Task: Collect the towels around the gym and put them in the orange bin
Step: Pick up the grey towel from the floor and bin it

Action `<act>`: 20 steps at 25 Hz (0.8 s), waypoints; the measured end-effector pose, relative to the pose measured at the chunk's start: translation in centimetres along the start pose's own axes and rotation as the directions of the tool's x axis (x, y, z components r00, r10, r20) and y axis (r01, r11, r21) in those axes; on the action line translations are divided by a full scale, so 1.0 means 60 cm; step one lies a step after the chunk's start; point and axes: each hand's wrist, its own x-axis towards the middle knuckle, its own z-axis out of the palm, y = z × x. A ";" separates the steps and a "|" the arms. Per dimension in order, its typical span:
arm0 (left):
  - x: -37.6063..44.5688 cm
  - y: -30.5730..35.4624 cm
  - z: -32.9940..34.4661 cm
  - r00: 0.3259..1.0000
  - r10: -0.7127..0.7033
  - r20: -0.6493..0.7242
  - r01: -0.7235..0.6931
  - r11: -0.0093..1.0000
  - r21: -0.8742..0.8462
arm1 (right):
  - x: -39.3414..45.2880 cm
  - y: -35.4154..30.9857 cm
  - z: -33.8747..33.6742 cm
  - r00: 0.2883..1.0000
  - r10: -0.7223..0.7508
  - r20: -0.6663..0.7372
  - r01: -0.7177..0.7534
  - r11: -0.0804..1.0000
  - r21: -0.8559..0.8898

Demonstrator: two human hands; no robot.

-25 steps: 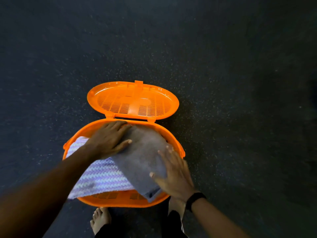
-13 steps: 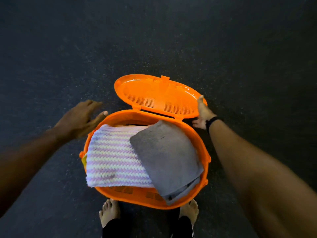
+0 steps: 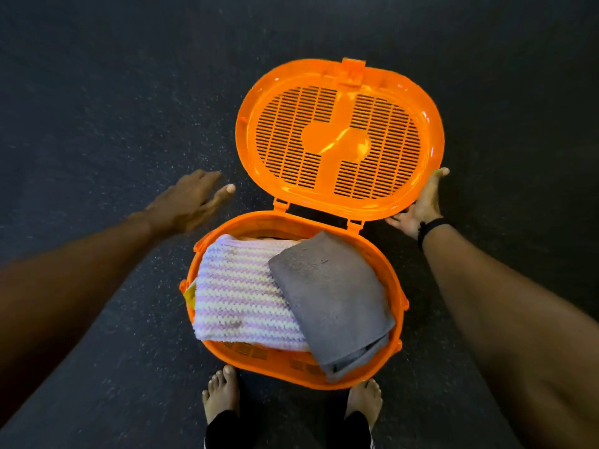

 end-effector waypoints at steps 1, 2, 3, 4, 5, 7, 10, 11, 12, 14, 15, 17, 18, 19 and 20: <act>-0.007 0.007 0.004 1.000 0.019 -0.007 -0.019 1.000 0.005 | -0.009 -0.005 -0.004 1.000 -0.008 -0.013 0.008 1.000 0.003; -0.005 0.009 -0.010 1.000 0.000 -0.009 0.000 1.000 0.006 | -0.017 -0.009 -0.008 1.000 -0.013 -0.026 0.013 1.000 0.011; 0.002 0.017 -0.041 0.999 -0.045 -0.027 0.044 0.997 -0.058 | -0.024 -0.013 -0.016 0.999 -0.012 -0.041 0.013 1.000 0.021; 0.003 0.026 -0.054 0.996 -0.061 -0.067 0.053 0.992 -0.112 | -0.034 -0.017 -0.025 0.999 -0.005 -0.049 0.007 0.999 0.036; 0.022 0.028 -0.098 0.994 0.005 -0.113 -0.031 0.973 -0.229 | -0.044 -0.020 -0.035 0.999 0.009 -0.042 -0.007 0.999 0.053; 0.027 0.023 -0.063 0.963 -0.237 -0.128 0.165 0.894 -0.416 | -0.065 -0.031 -0.058 0.999 0.053 0.007 -0.053 0.995 0.085; -0.173 -0.063 0.289 0.914 -0.356 0.196 0.406 0.815 -0.414 | -0.099 -0.046 -0.098 0.985 0.105 0.135 -0.113 0.992 0.053; -0.239 -0.107 0.469 0.862 -0.383 0.332 0.486 0.810 -0.327 | -0.110 -0.048 -0.110 0.979 0.120 0.163 -0.124 0.992 0.013; -0.289 -0.116 0.572 0.795 -0.441 0.417 0.573 0.771 -0.278 | -0.124 -0.050 -0.119 0.974 0.132 0.183 -0.127 0.991 -0.038; -0.345 -0.090 0.616 0.762 -0.422 0.492 0.571 0.795 -0.202 | -0.154 -0.048 -0.131 0.965 0.146 0.219 -0.121 0.985 -0.123; -0.303 -0.090 0.554 0.770 -0.363 0.525 0.554 0.789 -0.267 | -0.167 -0.044 -0.134 0.960 0.140 0.244 -0.103 0.982 -0.156; -0.204 -0.002 0.208 0.876 -0.278 0.395 0.464 0.712 -0.527 | -0.193 -0.032 -0.138 0.959 0.110 0.263 -0.049 0.972 -0.228; -0.145 0.033 0.050 0.884 -0.289 0.367 0.465 0.613 -0.639 | -0.203 -0.021 -0.139 0.958 0.111 0.266 -0.030 0.956 -0.292; -0.106 0.068 -0.077 0.918 -0.261 0.297 0.394 0.529 -0.752 | -0.213 -0.009 -0.139 0.957 0.124 0.263 -0.013 0.921 -0.388; -0.085 0.080 -0.144 0.912 -0.319 0.260 0.382 0.423 -0.822 | -0.223 0.003 -0.137 0.958 0.127 0.256 0.016 0.870 -0.493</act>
